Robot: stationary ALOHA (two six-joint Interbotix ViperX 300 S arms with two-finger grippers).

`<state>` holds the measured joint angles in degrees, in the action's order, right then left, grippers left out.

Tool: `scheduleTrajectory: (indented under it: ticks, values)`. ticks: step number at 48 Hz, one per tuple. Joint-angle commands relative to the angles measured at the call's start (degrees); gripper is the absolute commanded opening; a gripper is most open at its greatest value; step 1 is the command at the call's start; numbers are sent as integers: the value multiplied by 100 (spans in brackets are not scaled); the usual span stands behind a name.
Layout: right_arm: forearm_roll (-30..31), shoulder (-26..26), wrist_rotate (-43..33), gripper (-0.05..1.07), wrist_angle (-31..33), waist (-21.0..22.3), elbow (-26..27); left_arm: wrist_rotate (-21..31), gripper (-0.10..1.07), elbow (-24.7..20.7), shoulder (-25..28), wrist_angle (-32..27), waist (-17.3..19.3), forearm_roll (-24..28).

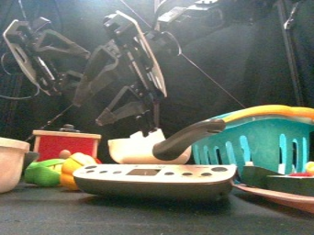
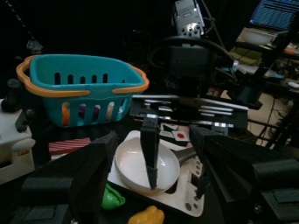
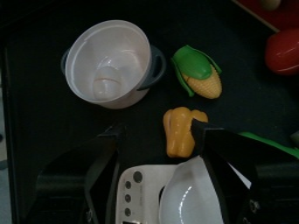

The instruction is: Grab pot lid

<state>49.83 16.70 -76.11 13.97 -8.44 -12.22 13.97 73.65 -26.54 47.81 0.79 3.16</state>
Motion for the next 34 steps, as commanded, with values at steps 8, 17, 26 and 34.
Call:
scheduleTrajectory:
  ticks: [8,17,26,34]
  values:
    - [114,-800,18,93,-18,9,-343,-53,99,-62,-9,-167,-9,220]
    - [422,-1204,9,93,-18,53,-677,-53,99,-202,-62,-229,53,88]
    - [861,-1784,0,93,-18,105,-1090,-439,99,-466,-439,-1151,378,-325]
    - [1213,-2224,0,93,-18,237,-1556,-940,99,-1055,-1107,-3094,606,-677]
